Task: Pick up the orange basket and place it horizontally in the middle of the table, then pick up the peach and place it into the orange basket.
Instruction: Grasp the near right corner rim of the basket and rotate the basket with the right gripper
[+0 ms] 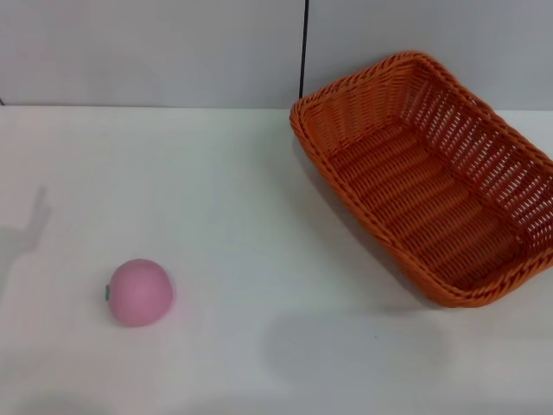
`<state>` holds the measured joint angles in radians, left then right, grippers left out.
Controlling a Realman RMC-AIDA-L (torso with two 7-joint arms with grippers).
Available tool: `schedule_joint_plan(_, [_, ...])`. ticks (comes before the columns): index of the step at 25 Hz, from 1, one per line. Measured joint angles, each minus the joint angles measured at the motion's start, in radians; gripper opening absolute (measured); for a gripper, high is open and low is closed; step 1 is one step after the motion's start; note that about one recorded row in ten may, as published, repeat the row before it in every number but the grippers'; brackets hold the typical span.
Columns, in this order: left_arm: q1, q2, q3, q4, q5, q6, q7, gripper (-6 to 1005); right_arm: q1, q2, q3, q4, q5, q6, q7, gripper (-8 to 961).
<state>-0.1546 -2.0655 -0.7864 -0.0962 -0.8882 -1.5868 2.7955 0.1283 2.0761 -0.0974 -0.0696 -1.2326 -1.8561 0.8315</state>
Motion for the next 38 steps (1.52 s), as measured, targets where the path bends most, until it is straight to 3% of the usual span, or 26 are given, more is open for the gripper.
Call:
schedule_joint_plan(3, [0.000, -0.002, 0.011, -0.006, 0.000, -0.016, 0.007, 824, -0.005, -0.002, 0.000, -0.001, 0.000, 0.000, 0.003, 824])
schedule_joint_plan(10, [0.003, -0.003, 0.016, -0.007, 0.000, -0.031, 0.000, 818, 0.004, -0.003, -0.006, -0.002, 0.000, -0.007, 0.006, 825])
schedule_joint_plan(14, [0.000, 0.000, 0.013, -0.005, -0.001, -0.034, 0.000, 818, -0.006, -0.003, -0.013, -0.069, -0.018, -0.014, 0.080, 824])
schedule_joint_plan(16, [-0.001, 0.001, 0.011, -0.003, -0.002, -0.034, 0.000, 818, -0.021, -0.004, -0.016, -0.168, -0.055, -0.012, 0.196, 824])
schedule_joint_plan(17, [0.000, 0.002, 0.008, 0.000, -0.005, -0.035, -0.001, 818, -0.030, -0.005, -0.015, -0.321, -0.120, 0.000, 0.380, 824])
schedule_joint_plan(18, [0.000, 0.002, 0.005, 0.002, -0.007, -0.033, -0.001, 818, -0.031, -0.005, -0.013, -0.389, -0.150, 0.004, 0.451, 824])
schedule_joint_plan(19, [0.000, 0.002, 0.005, 0.002, -0.008, -0.033, -0.001, 819, -0.031, -0.005, -0.013, -0.389, -0.150, 0.004, 0.451, 824])
schedule_joint_plan(23, [-0.002, 0.002, 0.003, 0.002, -0.008, -0.026, -0.001, 819, -0.012, -0.013, -0.016, -0.753, -0.306, 0.033, 0.834, 825])
schedule_joint_plan(25, [-0.004, 0.002, 0.007, 0.002, -0.005, -0.027, -0.001, 819, 0.021, -0.033, -0.018, -0.905, -0.430, 0.044, 1.017, 825])
schedule_joint_plan(28, [-0.002, 0.002, 0.010, 0.002, -0.003, -0.029, -0.001, 819, 0.101, -0.091, -0.014, -1.055, -0.668, 0.040, 1.252, 824])
schedule_joint_plan(31, [0.004, 0.002, 0.011, 0.000, -0.003, -0.031, -0.002, 818, 0.186, -0.141, -0.009, -1.109, -0.865, 0.012, 1.375, 824])
schedule_joint_plan(32, [0.013, 0.001, 0.012, -0.003, -0.002, -0.033, -0.006, 818, 0.265, -0.180, -0.014, -1.114, -0.985, -0.019, 1.420, 824])
schedule_joint_plan(33, [0.022, 0.000, 0.013, -0.004, -0.002, -0.033, -0.014, 818, 0.265, -0.180, -0.014, -1.114, -0.985, -0.019, 1.420, 824])
schedule_joint_plan(37, [0.039, -0.002, 0.016, -0.006, -0.001, -0.036, -0.039, 818, 0.402, -0.225, -0.088, -1.057, -1.199, -0.046, 1.473, 824])
schedule_joint_plan(38, [0.039, -0.002, 0.016, -0.006, -0.001, -0.036, -0.039, 818, 0.402, -0.225, -0.088, -1.057, -1.199, -0.046, 1.473, 825])
